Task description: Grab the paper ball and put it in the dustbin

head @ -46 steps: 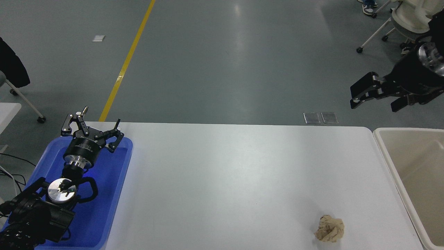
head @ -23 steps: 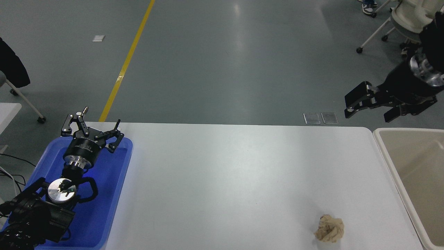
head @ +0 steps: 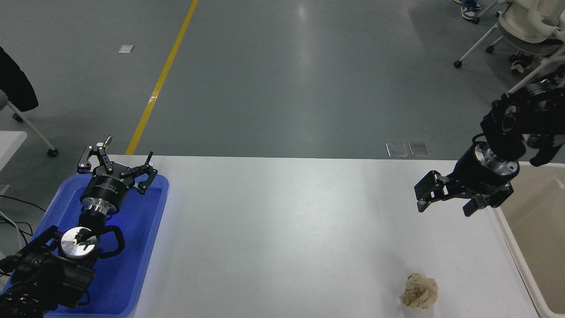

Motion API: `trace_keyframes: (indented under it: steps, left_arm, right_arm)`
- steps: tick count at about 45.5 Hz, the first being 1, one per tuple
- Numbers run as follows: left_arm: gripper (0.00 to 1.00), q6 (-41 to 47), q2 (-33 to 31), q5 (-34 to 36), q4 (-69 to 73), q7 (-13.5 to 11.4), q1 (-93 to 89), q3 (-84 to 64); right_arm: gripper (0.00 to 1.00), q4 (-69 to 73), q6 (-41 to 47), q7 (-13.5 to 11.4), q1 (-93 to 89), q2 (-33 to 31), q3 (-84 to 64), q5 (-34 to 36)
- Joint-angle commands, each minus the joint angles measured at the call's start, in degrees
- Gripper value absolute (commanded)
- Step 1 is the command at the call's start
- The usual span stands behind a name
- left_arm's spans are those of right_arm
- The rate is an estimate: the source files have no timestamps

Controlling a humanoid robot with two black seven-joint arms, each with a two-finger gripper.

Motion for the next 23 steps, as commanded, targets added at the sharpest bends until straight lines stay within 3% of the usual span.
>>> trace_keyframes:
  steps: [1,23]
  left_arm:
    - [1.00,0.0,0.0,0.0,0.0,0.0,-0.1,0.0]
    - [1.00,0.0,0.0,0.0,0.0,0.0,0.0,0.0]
  right_arm:
    - [1.00,-2.1,-3.9,0.0,-9.4,1.5,3.4,0.0]
    - [1.00,-5.5,-4.3,0.0,-16.6,2.4,4.4,0.0]
